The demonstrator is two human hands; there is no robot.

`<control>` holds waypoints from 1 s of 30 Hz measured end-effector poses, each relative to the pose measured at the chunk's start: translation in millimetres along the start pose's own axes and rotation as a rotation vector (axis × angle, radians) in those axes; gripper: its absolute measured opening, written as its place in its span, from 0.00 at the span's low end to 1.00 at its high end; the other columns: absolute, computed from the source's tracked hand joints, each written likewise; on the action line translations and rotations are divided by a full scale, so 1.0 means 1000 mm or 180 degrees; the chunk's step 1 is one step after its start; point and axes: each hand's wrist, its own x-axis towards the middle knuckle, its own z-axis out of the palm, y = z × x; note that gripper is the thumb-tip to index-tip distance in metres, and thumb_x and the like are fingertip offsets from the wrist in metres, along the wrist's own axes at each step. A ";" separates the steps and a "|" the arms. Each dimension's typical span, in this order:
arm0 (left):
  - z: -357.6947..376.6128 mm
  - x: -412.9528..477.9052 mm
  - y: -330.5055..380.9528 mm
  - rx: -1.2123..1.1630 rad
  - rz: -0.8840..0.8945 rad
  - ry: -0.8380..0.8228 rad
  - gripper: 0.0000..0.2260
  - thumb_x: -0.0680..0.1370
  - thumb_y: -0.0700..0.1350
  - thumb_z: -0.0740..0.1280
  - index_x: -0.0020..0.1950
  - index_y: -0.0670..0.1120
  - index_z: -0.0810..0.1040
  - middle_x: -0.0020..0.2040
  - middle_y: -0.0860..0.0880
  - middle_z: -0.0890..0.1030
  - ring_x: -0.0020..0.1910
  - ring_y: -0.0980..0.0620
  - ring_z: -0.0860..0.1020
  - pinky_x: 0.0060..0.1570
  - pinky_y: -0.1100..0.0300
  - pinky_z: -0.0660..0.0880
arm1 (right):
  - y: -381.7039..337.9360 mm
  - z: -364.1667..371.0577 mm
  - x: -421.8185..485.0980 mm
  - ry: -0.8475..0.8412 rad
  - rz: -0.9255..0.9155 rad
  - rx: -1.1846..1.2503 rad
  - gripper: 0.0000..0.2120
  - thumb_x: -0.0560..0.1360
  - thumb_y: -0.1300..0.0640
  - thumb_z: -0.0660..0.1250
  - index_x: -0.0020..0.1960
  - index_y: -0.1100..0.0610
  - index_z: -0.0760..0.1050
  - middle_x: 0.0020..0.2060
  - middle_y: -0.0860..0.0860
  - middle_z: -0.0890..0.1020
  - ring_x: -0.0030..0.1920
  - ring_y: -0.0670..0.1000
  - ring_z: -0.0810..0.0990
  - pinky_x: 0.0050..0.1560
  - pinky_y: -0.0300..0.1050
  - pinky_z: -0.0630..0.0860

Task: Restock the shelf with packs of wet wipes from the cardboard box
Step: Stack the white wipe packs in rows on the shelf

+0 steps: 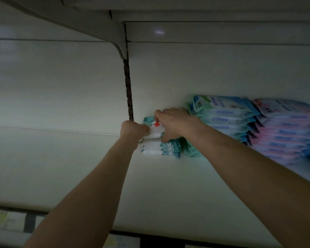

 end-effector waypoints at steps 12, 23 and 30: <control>0.005 0.002 -0.005 0.0050 -0.0437 -0.0906 0.15 0.79 0.39 0.62 0.66 0.37 0.71 0.58 0.38 0.77 0.50 0.41 0.77 0.54 0.46 0.76 | -0.002 0.006 -0.004 -0.0503 -0.0009 -0.0188 0.33 0.67 0.50 0.75 0.65 0.56 0.63 0.58 0.54 0.73 0.55 0.55 0.75 0.48 0.48 0.66; -0.003 0.005 -0.007 0.0237 -0.0407 -0.1300 0.12 0.80 0.45 0.63 0.63 0.45 0.72 0.57 0.42 0.77 0.52 0.42 0.78 0.49 0.49 0.77 | -0.009 0.002 -0.015 -0.0560 0.0054 -0.0426 0.32 0.68 0.52 0.74 0.65 0.57 0.62 0.55 0.53 0.75 0.52 0.55 0.76 0.49 0.50 0.67; -0.001 0.009 -0.004 0.0154 -0.0603 -0.1369 0.19 0.79 0.53 0.66 0.64 0.42 0.74 0.60 0.41 0.78 0.50 0.42 0.78 0.50 0.47 0.77 | -0.013 -0.024 -0.030 -0.0267 0.0444 0.0369 0.11 0.77 0.64 0.59 0.37 0.58 0.65 0.36 0.52 0.70 0.32 0.48 0.68 0.28 0.41 0.63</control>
